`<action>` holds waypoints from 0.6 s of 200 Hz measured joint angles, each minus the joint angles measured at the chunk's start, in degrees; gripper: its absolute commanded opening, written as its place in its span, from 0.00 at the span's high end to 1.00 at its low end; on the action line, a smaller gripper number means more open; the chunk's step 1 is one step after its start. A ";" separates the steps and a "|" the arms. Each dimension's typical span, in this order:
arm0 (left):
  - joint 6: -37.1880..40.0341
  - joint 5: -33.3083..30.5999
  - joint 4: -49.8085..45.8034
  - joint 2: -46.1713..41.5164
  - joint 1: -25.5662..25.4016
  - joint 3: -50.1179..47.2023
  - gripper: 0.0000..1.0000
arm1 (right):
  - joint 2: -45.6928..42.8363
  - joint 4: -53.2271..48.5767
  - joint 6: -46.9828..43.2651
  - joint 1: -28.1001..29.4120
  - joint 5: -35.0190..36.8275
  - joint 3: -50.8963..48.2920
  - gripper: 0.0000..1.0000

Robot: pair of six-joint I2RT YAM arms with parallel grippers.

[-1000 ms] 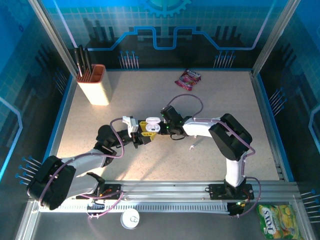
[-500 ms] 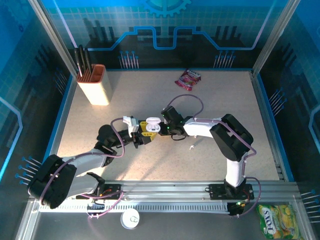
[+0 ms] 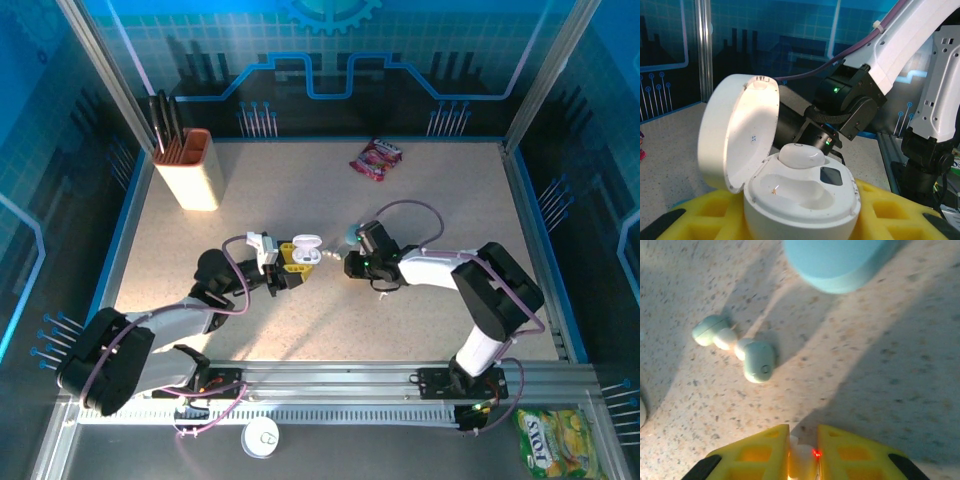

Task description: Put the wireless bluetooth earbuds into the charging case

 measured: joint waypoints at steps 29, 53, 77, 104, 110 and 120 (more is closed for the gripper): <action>-0.02 0.00 0.22 0.22 0.00 0.00 0.60 | -1.64 1.31 0.52 -0.74 0.11 -2.47 0.70; -0.24 0.00 0.28 0.26 0.00 0.00 0.60 | -2.29 2.71 1.05 -0.70 -0.11 -3.61 0.67; -0.35 0.00 0.42 0.31 0.00 0.00 0.60 | -3.34 3.21 1.31 -0.33 -0.20 -4.76 0.65; -0.39 0.02 0.48 0.42 0.00 0.00 0.60 | -4.31 2.67 1.70 0.81 -0.11 -5.27 0.64; -0.39 0.00 0.63 0.52 0.00 0.00 0.60 | -4.46 2.60 1.75 1.25 -0.02 -5.44 0.64; -0.42 0.02 0.87 0.79 0.00 0.00 0.60 | -4.66 2.71 1.79 1.84 -0.11 -5.68 0.64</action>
